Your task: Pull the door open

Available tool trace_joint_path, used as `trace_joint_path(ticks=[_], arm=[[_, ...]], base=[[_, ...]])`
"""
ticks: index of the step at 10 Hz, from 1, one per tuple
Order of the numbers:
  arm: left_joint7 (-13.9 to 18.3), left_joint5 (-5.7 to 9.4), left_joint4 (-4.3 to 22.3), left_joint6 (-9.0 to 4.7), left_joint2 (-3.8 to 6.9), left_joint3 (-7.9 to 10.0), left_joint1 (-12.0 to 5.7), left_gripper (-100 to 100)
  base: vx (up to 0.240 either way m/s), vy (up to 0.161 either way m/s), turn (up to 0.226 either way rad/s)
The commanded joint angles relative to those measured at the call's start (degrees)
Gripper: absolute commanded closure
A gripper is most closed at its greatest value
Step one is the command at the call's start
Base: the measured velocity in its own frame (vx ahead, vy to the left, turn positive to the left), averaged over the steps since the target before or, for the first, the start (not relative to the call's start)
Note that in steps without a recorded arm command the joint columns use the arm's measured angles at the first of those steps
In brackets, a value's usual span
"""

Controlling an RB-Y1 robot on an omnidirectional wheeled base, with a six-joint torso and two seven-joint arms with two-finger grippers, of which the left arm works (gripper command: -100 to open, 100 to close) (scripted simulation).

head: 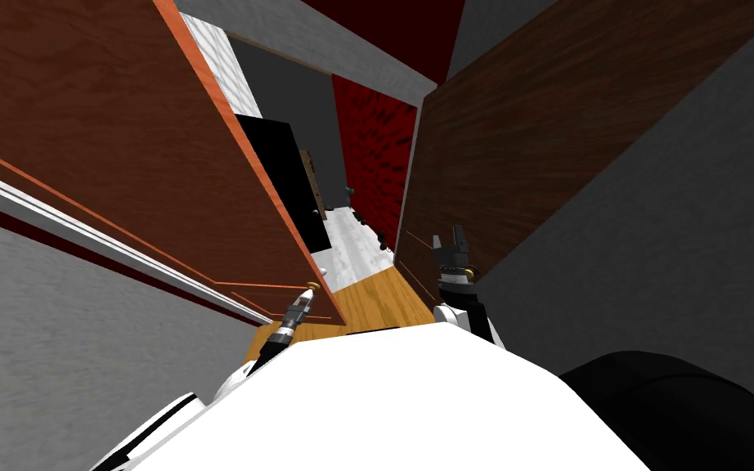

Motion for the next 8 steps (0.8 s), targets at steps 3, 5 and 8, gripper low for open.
trace_joint_path(ticks=[3,5,8], arm=[[1.28,-0.33,1.32,-2.69,0.74,-1.13,0.63,100],[2.23,-0.56,2.07,-4.51,1.44,-1.98,1.19,100],[2.64,-0.56,3.16,-5.51,1.51,-2.36,1.56,100]], base=[[-0.214,0.109,-0.169],[-0.144,0.085,-0.158],[-0.140,0.069,-0.135]])
